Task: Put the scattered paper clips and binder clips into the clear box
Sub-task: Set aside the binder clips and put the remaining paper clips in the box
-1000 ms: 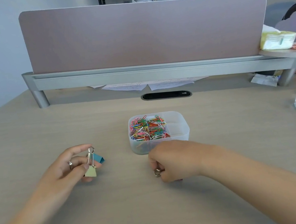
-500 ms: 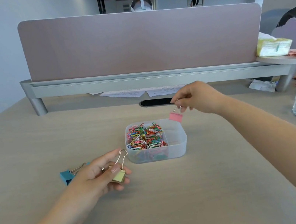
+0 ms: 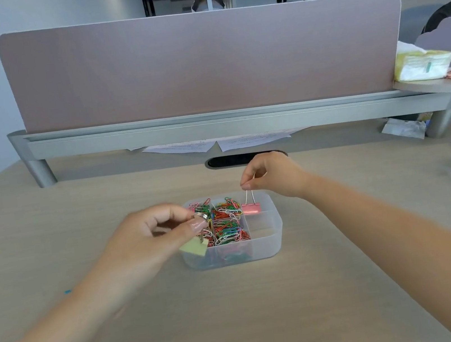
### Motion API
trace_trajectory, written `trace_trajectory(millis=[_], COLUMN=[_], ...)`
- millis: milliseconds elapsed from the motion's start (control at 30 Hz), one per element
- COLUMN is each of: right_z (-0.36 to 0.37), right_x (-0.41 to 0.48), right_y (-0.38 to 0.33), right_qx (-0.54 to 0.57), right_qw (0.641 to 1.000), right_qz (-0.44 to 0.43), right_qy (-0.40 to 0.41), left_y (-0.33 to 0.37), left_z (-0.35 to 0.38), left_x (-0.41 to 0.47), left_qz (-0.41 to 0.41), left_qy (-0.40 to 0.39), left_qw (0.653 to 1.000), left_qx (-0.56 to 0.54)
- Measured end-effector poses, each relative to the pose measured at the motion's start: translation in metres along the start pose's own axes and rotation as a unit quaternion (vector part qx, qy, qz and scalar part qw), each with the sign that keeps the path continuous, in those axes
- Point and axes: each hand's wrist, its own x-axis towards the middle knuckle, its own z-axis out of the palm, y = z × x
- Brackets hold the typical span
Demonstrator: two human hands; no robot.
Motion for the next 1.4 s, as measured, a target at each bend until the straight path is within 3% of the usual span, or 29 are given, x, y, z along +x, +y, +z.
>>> trace_trajectory(millis=[267,400,567,933,1167,1333,1400], right_z=[-0.005,0.004,0.018,0.02,0.018,-0.005,-0.009], right_x=[-0.008,-0.03,-0.041,-0.044,-0.047,-0.045,-0.048], right_y=[0.015,0.031,0.034,0.035,0.034,0.002,-0.026], right_qx=[0.121,0.285,0.349,0.34,0.326,0.208,0.173], right_qw=[0.991,0.952,0.932,0.936,0.941,0.965,0.972], right_qz=[0.036,0.115,0.096,0.092,0.093,0.045,-0.009], right_qy=[0.032,0.01,-0.022,-0.01,-0.009,0.151,0.161], left_y=[0.007,0.004,-0.003,-0.029,-0.01,-0.024,-0.043], left_z=[0.013,0.037,0.067,0.078,0.049,-0.041,-0.076], left_x=[0.053,0.079,0.105,0.109,0.102,0.049,0.017], left_qz=[0.044,0.062,0.066,0.087,0.104,0.05,-0.011], left_qy=[-0.018,-0.029,-0.032,0.0,0.011,0.048,0.026], left_qw=[0.997,0.994,0.988,0.955,0.951,0.946,0.934], left_qx=[0.057,0.083,0.139,0.285,0.29,0.317,0.357])
